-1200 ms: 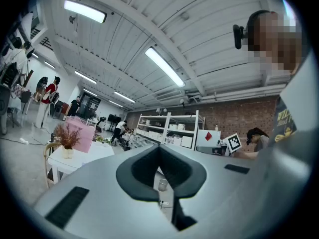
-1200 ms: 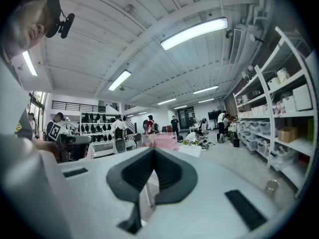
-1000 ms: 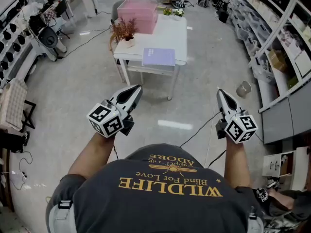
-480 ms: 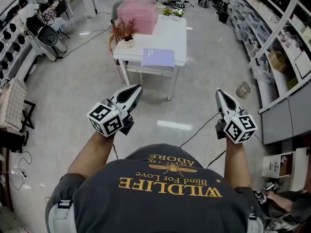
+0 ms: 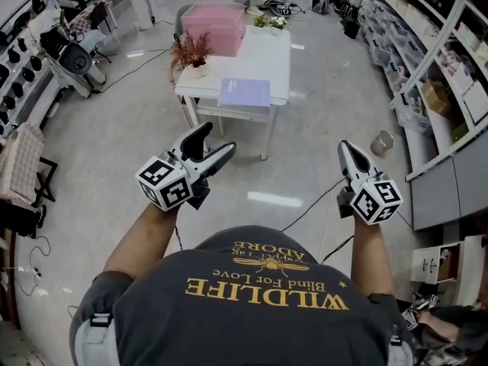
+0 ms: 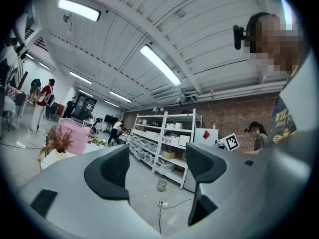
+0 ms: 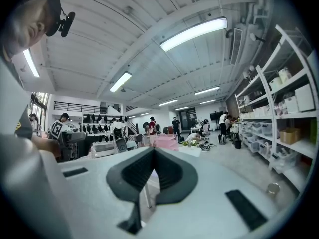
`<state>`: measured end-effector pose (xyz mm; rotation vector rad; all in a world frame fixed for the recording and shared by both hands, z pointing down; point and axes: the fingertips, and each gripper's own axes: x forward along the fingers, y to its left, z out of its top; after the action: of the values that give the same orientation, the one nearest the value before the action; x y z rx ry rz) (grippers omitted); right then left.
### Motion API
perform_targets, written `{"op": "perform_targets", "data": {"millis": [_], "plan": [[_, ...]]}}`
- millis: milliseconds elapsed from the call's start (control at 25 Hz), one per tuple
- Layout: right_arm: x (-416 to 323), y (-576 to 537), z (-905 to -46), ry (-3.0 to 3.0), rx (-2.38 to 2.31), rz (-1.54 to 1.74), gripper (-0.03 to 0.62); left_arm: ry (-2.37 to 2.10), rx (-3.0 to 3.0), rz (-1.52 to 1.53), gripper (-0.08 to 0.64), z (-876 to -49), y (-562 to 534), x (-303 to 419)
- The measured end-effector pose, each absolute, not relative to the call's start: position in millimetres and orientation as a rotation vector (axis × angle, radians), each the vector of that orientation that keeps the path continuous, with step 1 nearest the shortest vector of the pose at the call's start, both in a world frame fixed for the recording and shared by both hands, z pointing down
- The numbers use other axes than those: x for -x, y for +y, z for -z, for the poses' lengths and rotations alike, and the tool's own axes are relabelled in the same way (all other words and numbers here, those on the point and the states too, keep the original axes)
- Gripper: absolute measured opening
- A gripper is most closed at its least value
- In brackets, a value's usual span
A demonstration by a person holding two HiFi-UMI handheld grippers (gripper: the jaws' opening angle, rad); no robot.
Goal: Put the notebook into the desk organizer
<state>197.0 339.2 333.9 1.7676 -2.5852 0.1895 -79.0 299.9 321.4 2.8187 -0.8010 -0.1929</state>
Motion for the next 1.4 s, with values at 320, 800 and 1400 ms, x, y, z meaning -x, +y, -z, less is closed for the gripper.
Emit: {"op": "perform_targets", "data": {"millis": [320, 800, 1400], "plan": [[-231, 344, -329, -2.651, -1.678, -0.164, 0.0, -0.882, -2.806, 0.204, 0.376, -319, 320, 41], [-266, 317, -334, -2.691, -1.641, -0.172, 0.0, -0.962, -2.775, 0.2, 0.388, -320, 309, 17], [-213, 120, -331, -2.541, -1.824, -0.134, 0.0, -0.686, -2.819, 0.218, 0.388, -340, 67, 49]]}}
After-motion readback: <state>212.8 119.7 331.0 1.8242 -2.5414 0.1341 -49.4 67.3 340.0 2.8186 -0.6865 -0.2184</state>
